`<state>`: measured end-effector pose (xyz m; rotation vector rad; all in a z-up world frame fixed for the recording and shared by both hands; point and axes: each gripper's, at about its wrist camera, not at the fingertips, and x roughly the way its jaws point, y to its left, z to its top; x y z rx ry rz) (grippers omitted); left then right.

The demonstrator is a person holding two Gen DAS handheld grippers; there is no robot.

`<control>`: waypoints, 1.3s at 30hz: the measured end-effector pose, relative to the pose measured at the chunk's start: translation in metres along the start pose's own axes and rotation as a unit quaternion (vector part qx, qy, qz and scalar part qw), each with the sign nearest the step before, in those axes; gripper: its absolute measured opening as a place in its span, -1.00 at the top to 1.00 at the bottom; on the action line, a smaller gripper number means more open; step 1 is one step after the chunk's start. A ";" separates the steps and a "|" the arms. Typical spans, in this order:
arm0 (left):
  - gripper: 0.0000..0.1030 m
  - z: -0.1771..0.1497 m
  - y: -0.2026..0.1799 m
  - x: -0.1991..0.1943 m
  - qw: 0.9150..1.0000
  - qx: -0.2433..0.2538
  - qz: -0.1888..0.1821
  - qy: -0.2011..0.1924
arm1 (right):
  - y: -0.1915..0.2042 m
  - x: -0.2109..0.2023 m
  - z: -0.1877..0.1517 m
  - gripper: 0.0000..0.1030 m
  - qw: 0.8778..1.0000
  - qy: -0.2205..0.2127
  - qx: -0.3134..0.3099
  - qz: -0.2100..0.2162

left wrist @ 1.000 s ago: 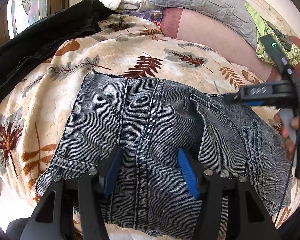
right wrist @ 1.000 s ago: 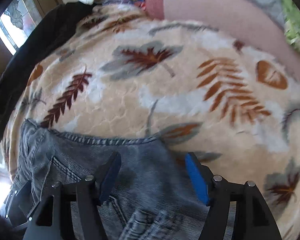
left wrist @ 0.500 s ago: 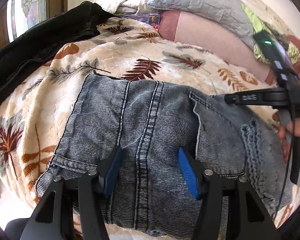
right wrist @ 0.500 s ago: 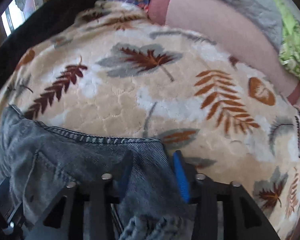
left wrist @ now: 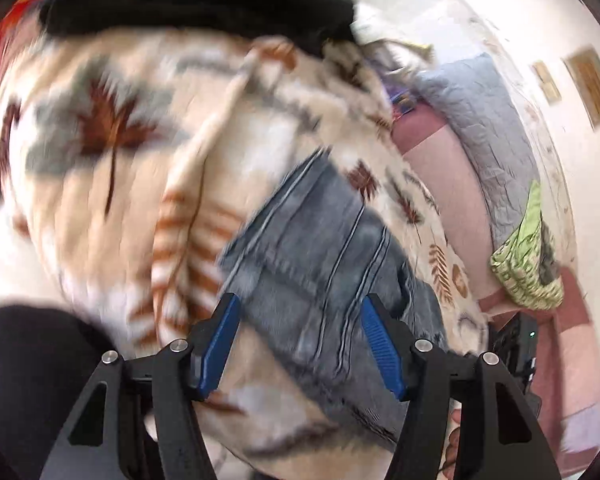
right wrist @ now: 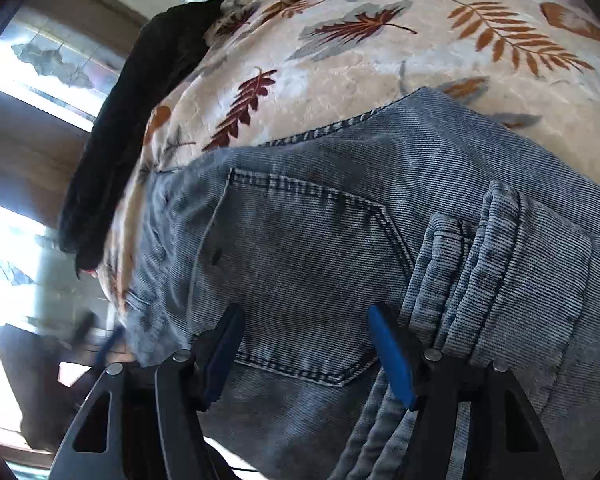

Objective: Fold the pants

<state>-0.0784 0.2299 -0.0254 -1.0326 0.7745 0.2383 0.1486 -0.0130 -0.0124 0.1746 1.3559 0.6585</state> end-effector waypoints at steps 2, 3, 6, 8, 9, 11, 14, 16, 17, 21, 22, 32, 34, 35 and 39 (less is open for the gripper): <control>-0.24 -0.002 0.007 0.006 0.999 -0.029 -0.011 0.018 | 0.009 -0.012 0.004 -0.32 1.000 -0.018 -0.012 0.015; -0.24 -0.003 0.008 0.010 0.999 -0.036 -0.016 0.024 | 0.013 -0.015 0.005 -0.32 0.999 -0.024 -0.018 0.021; -0.24 -0.004 0.012 0.020 0.997 -0.056 -0.024 0.041 | 0.010 0.005 0.005 -0.32 1.000 -0.001 -0.015 0.016; -0.24 -0.002 0.013 0.027 0.997 -0.053 -0.025 0.049 | -0.002 0.024 -0.001 -0.33 1.000 0.012 0.000 0.017; -0.24 0.000 0.014 0.030 0.997 -0.054 -0.022 0.050 | -0.001 0.022 -0.003 -0.33 1.000 -0.002 -0.007 0.021; -0.24 0.007 0.013 0.035 0.997 -0.056 -0.027 0.043 | 0.003 0.019 -0.006 -0.33 1.000 -0.003 -0.014 0.018; -0.24 0.015 0.011 0.038 0.997 -0.060 -0.033 0.035 | 0.004 0.021 -0.007 -0.33 1.000 0.003 -0.016 0.017; -0.21 0.017 0.010 0.041 0.997 -0.060 -0.033 0.033 | 0.006 0.024 -0.004 -0.33 1.000 0.006 -0.017 0.011; -0.19 0.018 0.011 0.043 0.997 -0.061 -0.031 0.030 | 0.007 0.024 -0.003 -0.33 1.000 0.008 -0.020 0.007; 0.62 0.021 0.011 0.049 0.999 -0.041 -0.005 0.029 | 0.016 0.016 0.005 -0.33 1.000 0.014 0.010 0.026; 0.66 0.022 0.011 0.049 0.999 -0.039 -0.004 0.029 | 0.018 0.010 0.008 -0.33 0.999 0.005 0.014 0.045; 0.79 0.019 -0.037 0.028 0.996 0.080 0.023 -0.024 | 0.008 0.005 0.014 -0.33 0.995 -0.003 0.048 0.086; 0.80 0.017 -0.048 0.026 0.994 0.099 0.027 -0.034 | -0.004 0.015 0.011 -0.33 0.997 0.011 0.051 0.063; 0.80 0.015 -0.057 0.025 0.992 0.112 0.032 -0.041 | -0.014 0.033 0.008 -0.35 0.994 0.051 0.067 0.075; 0.80 0.007 -0.081 0.015 0.985 0.157 0.045 -0.061 | -0.046 -0.008 0.008 -0.32 0.969 -0.012 0.146 0.197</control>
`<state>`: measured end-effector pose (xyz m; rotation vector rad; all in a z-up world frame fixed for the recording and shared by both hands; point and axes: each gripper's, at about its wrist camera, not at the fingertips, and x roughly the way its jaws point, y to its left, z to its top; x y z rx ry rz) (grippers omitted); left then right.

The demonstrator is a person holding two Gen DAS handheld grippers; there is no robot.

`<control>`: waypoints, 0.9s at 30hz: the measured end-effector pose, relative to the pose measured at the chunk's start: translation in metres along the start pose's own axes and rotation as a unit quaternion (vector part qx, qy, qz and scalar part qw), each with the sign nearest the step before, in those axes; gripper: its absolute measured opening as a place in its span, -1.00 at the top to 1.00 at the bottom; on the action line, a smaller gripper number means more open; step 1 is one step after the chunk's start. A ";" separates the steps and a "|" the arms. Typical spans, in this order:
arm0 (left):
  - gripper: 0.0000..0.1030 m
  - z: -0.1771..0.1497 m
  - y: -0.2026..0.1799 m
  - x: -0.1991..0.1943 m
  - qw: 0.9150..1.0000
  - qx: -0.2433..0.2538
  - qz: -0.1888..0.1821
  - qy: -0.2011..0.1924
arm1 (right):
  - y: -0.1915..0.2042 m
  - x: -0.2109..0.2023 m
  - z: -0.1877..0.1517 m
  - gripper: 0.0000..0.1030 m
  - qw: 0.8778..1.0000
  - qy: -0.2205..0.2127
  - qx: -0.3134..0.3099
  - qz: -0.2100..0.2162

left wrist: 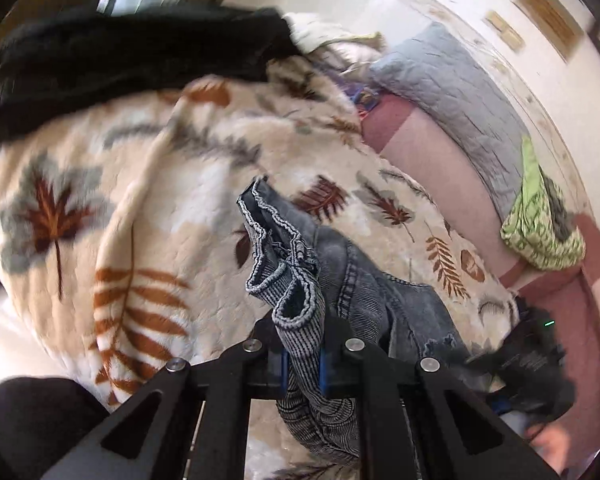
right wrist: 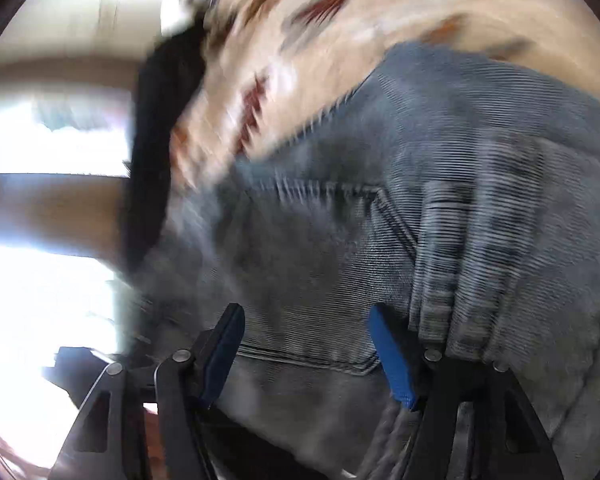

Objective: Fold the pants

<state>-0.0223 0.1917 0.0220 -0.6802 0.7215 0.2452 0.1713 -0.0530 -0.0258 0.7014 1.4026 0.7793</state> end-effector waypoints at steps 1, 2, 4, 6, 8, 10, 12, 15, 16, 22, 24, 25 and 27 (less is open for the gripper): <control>0.80 0.001 -0.010 -0.005 1.000 0.017 0.003 -0.007 | 0.000 -0.014 -0.001 -0.32 1.000 -0.016 -0.004 0.010; 0.80 0.001 -0.020 -0.009 0.999 0.034 0.003 -0.014 | -0.003 -0.030 -0.004 -0.32 0.999 -0.029 -0.007 0.012; 0.80 0.000 -0.042 -0.016 0.997 0.067 0.006 -0.030 | -0.017 -0.060 -0.013 -0.32 0.999 -0.052 -0.003 0.016; 0.80 -0.005 -0.077 -0.023 0.992 0.117 0.003 -0.049 | -0.040 -0.090 -0.026 -0.32 0.997 -0.078 0.008 0.010; 0.80 -0.018 -0.117 -0.032 0.983 0.174 -0.006 -0.066 | -0.061 -0.119 -0.042 -0.33 0.994 -0.109 0.023 0.015; 0.81 -0.037 -0.155 -0.039 0.971 0.227 -0.019 -0.078 | -0.082 -0.151 -0.051 -0.33 0.988 -0.145 0.041 0.023; 0.81 -0.059 -0.188 -0.044 0.958 0.273 -0.034 -0.083 | -0.103 -0.186 -0.062 -0.33 0.979 -0.191 0.057 0.033; 0.81 -0.103 -0.236 -0.042 0.934 0.343 -0.060 -0.075 | -0.133 -0.232 -0.078 -0.32 0.961 -0.258 0.082 0.049; 0.81 -0.117 -0.246 -0.037 0.929 0.357 -0.068 -0.064 | -0.142 -0.244 -0.083 -0.33 0.956 -0.276 0.090 0.052; 0.81 -0.229 -0.276 0.062 0.884 0.452 -0.044 0.114 | -0.190 -0.273 -0.099 -0.33 0.940 -0.307 0.138 0.059; 0.75 -0.234 -0.279 0.055 0.874 0.475 -0.043 0.094 | -0.196 -0.270 -0.098 -0.33 0.942 -0.301 0.137 0.056; 0.42 -0.231 -0.282 0.049 0.871 0.479 -0.052 0.096 | -0.195 -0.271 -0.099 -0.33 0.943 -0.301 0.134 0.052; -0.01 -0.215 -0.283 0.036 0.872 0.459 -0.112 0.131 | -0.194 -0.273 -0.098 -0.33 0.943 -0.304 0.127 0.042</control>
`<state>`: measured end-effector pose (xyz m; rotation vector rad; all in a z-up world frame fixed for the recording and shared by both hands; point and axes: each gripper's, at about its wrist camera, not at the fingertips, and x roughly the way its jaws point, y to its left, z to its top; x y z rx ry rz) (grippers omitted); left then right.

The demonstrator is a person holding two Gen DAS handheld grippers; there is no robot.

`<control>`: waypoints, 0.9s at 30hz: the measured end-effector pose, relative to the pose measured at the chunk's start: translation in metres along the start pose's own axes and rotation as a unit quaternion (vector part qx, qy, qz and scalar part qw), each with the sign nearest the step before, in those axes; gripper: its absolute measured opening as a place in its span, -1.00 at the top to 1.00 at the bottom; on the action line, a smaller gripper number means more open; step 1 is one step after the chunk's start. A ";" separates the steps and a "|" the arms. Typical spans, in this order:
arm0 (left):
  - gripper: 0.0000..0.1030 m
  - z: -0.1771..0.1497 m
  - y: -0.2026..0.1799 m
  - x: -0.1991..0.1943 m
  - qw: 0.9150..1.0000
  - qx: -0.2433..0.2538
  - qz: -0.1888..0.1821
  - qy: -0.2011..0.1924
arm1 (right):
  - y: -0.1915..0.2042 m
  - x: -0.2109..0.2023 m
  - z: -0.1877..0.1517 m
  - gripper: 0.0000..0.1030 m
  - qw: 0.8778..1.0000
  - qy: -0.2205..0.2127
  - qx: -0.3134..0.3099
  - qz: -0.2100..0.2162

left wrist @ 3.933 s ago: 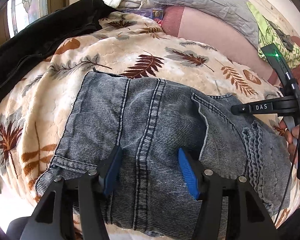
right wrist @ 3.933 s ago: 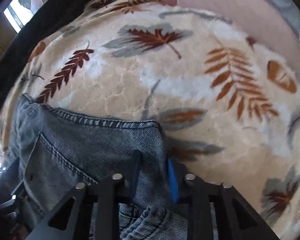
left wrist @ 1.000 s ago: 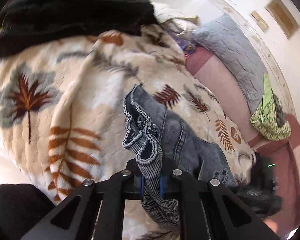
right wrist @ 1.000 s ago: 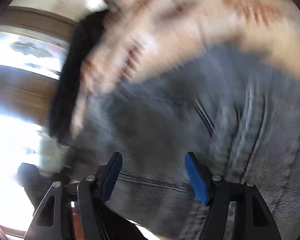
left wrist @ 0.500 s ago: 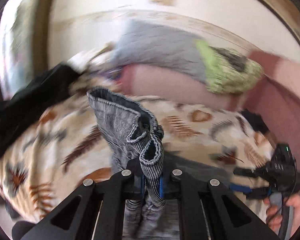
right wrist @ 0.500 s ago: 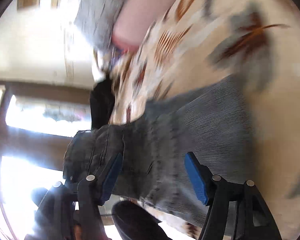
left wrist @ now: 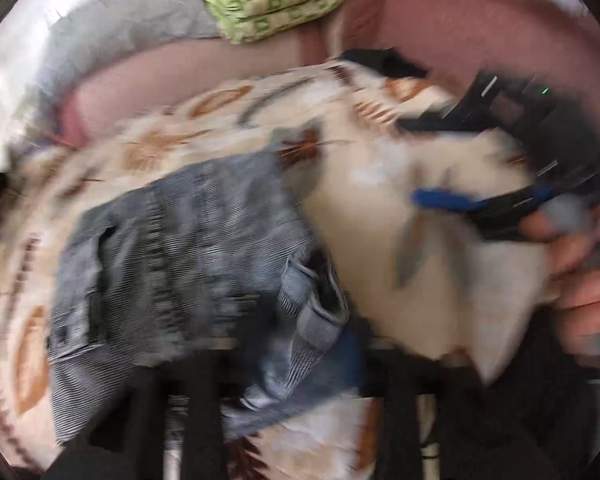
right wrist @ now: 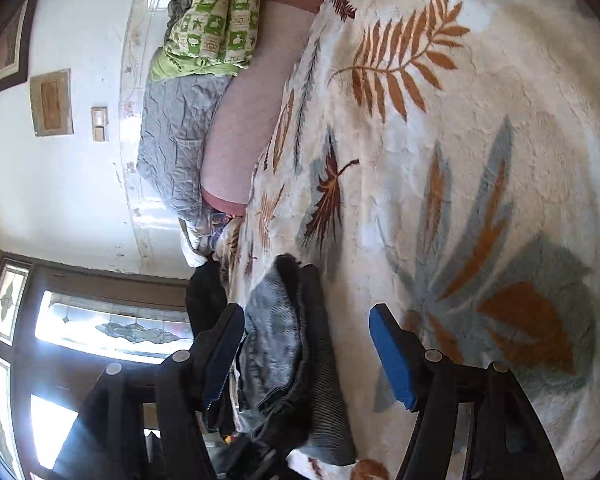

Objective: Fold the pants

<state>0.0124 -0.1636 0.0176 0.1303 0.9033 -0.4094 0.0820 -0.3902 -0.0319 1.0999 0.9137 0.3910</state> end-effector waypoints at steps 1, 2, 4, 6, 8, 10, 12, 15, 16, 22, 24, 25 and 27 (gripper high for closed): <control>-0.05 0.002 0.007 -0.015 0.999 -0.016 -0.025 -0.012 | 0.001 -0.005 0.002 -0.33 1.000 -0.001 -0.006 0.000; -0.05 0.003 0.016 -0.030 0.999 -0.032 -0.034 -0.028 | 0.006 -0.006 0.001 -0.33 1.000 -0.003 -0.016 -0.002; -0.15 0.001 0.041 -0.065 0.994 -0.068 -0.047 -0.064 | 0.017 0.002 -0.007 -0.33 0.999 -0.002 -0.033 -0.009; -0.31 -0.002 0.075 -0.094 0.987 -0.113 -0.034 -0.112 | 0.025 0.002 -0.020 -0.33 0.999 0.012 -0.040 0.004; -0.32 -0.011 0.104 -0.106 0.981 -0.146 0.018 -0.126 | 0.034 0.006 -0.035 -0.33 0.998 0.040 -0.036 0.028; -0.32 -0.020 0.135 -0.096 0.978 -0.177 0.055 -0.097 | 0.046 0.013 -0.055 -0.33 0.995 0.070 -0.033 0.062; -0.32 -0.031 0.155 -0.075 0.977 -0.196 0.068 -0.059 | 0.064 0.020 -0.073 -0.33 0.990 0.096 -0.040 0.096; -0.32 -0.045 0.156 -0.039 0.980 -0.186 0.066 0.000 | 0.069 0.033 -0.094 -0.37 0.991 0.102 -0.058 0.064; -0.32 -0.050 0.155 -0.033 0.981 -0.184 0.064 0.009 | 0.057 0.042 -0.098 -0.40 0.992 0.108 -0.054 0.020; -0.32 -0.050 0.157 -0.054 0.977 -0.202 0.054 -0.045 | 0.028 0.044 -0.108 -0.26 0.995 0.098 0.000 -0.017; -0.32 -0.042 0.155 -0.056 0.979 -0.184 0.064 -0.061 | 0.049 0.041 -0.109 -0.31 0.995 0.099 -0.022 -0.004; -0.32 -0.042 0.154 -0.053 0.980 -0.180 0.061 -0.054 | 0.055 0.043 -0.110 -0.31 0.994 0.105 -0.024 0.006; -0.32 -0.045 0.156 -0.029 0.981 -0.184 0.054 -0.014 | 0.058 0.053 -0.116 -0.31 0.993 0.118 -0.020 -0.001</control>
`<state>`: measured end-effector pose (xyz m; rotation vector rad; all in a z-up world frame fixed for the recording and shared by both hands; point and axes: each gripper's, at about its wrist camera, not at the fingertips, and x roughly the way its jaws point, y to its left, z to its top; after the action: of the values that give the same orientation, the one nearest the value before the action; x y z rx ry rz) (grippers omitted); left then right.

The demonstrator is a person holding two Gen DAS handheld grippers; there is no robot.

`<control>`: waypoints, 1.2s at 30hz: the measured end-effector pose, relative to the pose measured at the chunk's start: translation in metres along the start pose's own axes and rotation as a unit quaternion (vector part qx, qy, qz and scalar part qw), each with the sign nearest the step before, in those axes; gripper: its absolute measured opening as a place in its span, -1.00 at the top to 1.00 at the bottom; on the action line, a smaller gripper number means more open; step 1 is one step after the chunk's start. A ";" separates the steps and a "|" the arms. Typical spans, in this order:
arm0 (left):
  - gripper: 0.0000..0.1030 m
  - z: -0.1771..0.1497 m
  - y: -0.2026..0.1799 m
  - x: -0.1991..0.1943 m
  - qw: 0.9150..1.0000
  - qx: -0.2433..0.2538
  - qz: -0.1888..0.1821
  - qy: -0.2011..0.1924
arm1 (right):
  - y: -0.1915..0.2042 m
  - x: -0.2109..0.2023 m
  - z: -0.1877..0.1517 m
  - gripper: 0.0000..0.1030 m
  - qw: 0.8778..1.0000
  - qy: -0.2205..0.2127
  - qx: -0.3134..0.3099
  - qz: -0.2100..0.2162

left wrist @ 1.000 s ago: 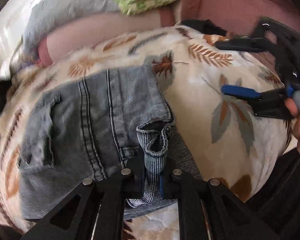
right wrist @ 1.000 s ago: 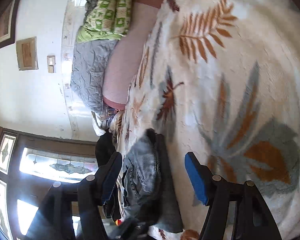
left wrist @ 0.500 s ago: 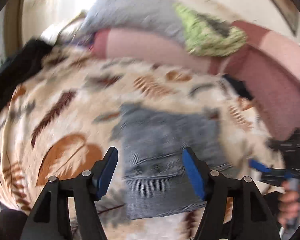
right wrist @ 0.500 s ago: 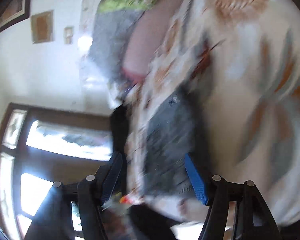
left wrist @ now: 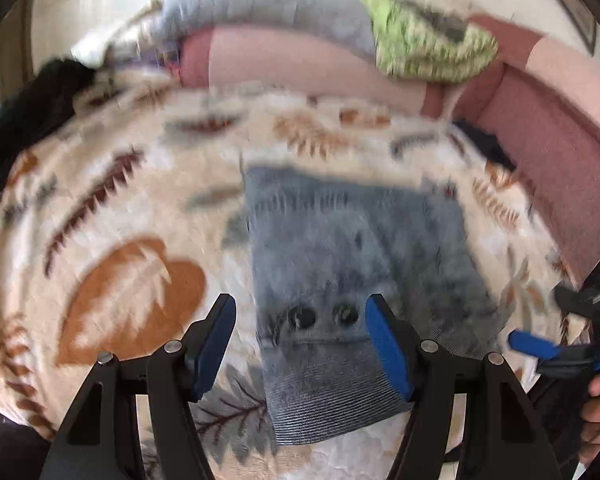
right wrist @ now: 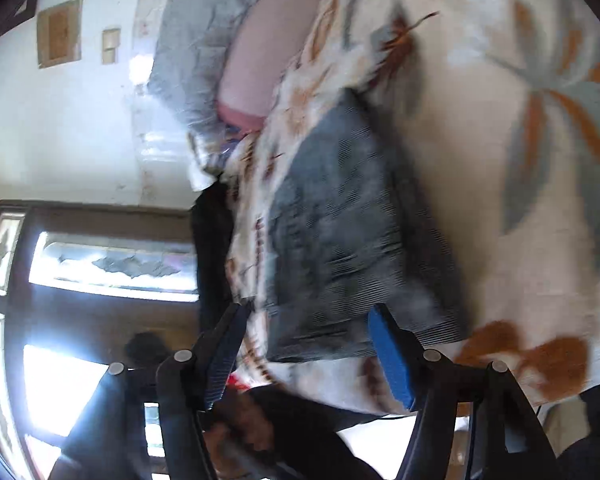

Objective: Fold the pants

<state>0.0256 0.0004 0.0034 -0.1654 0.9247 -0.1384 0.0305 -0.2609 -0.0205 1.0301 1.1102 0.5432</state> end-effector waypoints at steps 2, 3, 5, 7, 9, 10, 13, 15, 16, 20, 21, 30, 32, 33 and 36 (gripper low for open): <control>-0.33 -0.007 0.004 0.012 1.000 -0.010 0.000 0.010 | -0.009 0.013 -0.003 -0.31 0.999 0.005 0.018 -0.027; -0.35 -0.010 0.008 0.012 1.000 -0.019 -0.006 0.004 | -0.018 0.021 0.000 -0.31 0.999 0.005 0.039 -0.037; -0.37 -0.010 0.011 0.013 1.000 -0.027 -0.014 0.005 | -0.029 0.025 0.000 -0.31 0.997 -0.002 0.066 -0.031; -0.38 -0.010 0.011 0.014 1.000 -0.024 -0.014 0.005 | -0.031 0.022 0.003 -0.31 0.997 -0.018 0.077 -0.020; -0.41 -0.013 0.010 0.013 1.000 -0.019 -0.011 0.000 | -0.025 0.018 0.009 -0.30 0.997 -0.033 0.065 -0.025; -0.42 -0.014 0.010 0.013 1.000 -0.019 -0.011 -0.002 | -0.022 0.018 0.012 -0.29 0.997 -0.036 0.061 -0.035; -0.45 -0.017 0.013 0.014 1.000 -0.024 -0.013 -0.004 | -0.034 0.024 0.021 0.34 0.995 -0.031 0.073 -0.067; -0.47 -0.017 0.015 0.015 1.000 -0.027 -0.016 -0.003 | -0.035 0.025 0.020 0.76 0.995 -0.025 0.056 -0.082; -0.48 -0.017 0.015 0.015 1.000 -0.026 -0.016 -0.004 | -0.027 0.024 0.017 0.80 0.995 -0.028 0.034 -0.092; -0.54 -0.018 0.018 0.016 0.999 -0.030 -0.017 -0.002 | 0.025 -0.002 -0.002 0.81 0.991 -0.062 -0.059 -0.105; -0.54 -0.018 0.018 0.016 0.999 -0.031 -0.019 -0.001 | 0.034 -0.006 -0.007 0.81 0.988 -0.070 -0.077 -0.114; -0.53 0.000 0.003 -0.030 0.997 0.016 0.030 -0.066 | -0.019 0.012 -0.011 0.86 0.982 -0.057 -0.060 -0.172; -0.53 -0.004 -0.005 -0.006 0.998 0.045 0.046 -0.021 | -0.020 0.013 -0.008 0.85 0.983 -0.048 -0.054 -0.167; -0.54 -0.011 -0.009 0.011 0.997 0.062 0.055 0.009 | -0.024 0.011 -0.007 0.85 0.986 -0.043 -0.042 -0.157; -0.54 -0.022 -0.009 0.010 0.996 0.063 0.064 -0.019 | -0.024 0.000 -0.008 0.79 0.989 -0.039 -0.024 -0.139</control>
<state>0.0137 -0.0118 -0.0155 0.0082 0.8828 -0.0752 0.0200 -0.2687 -0.0420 0.8308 1.1426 0.3023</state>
